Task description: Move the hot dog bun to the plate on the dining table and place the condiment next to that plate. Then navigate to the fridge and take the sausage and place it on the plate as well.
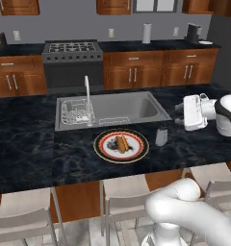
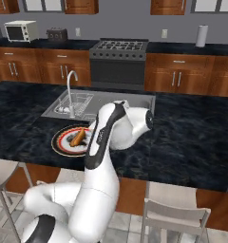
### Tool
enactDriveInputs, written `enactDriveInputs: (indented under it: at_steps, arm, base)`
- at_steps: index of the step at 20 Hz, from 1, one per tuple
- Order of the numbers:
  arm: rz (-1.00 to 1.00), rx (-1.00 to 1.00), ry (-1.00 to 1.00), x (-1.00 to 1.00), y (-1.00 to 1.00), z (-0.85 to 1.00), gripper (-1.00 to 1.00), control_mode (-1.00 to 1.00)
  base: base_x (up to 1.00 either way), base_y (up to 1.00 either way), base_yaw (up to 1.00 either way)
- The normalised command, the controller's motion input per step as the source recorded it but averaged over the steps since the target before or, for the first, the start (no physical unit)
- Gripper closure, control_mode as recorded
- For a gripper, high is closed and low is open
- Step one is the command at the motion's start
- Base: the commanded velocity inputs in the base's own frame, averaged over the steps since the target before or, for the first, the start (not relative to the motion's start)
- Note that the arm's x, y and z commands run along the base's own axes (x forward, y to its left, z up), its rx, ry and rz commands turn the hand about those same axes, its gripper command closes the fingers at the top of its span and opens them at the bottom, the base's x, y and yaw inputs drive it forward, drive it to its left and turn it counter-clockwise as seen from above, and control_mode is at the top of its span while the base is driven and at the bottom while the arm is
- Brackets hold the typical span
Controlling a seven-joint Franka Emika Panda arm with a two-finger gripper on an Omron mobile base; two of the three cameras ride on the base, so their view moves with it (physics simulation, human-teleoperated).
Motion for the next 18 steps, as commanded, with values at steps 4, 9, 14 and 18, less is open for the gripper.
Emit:
enactDriveInputs:
  at_steps: [4,9,14,18]
  arm:
    - [-0.43,0.0,0.2,-0.57,0.45,0.14,-1.0,-1.0]
    - [-0.47,0.0,0.21,-0.56,0.2,0.33,-1.0,-1.0]
    - [-0.49,0.0,0.21,-0.53,0.13,0.35,-1.0,-1.0]
    - [-0.47,0.0,0.13,-0.59,0.1,0.25,-1.0,-1.0]
  base:
    - [0.0,0.0,0.0]
    - [0.0,0.0,0.0]
    - [0.0,0.0,0.0]
    - [0.0,0.0,0.0]
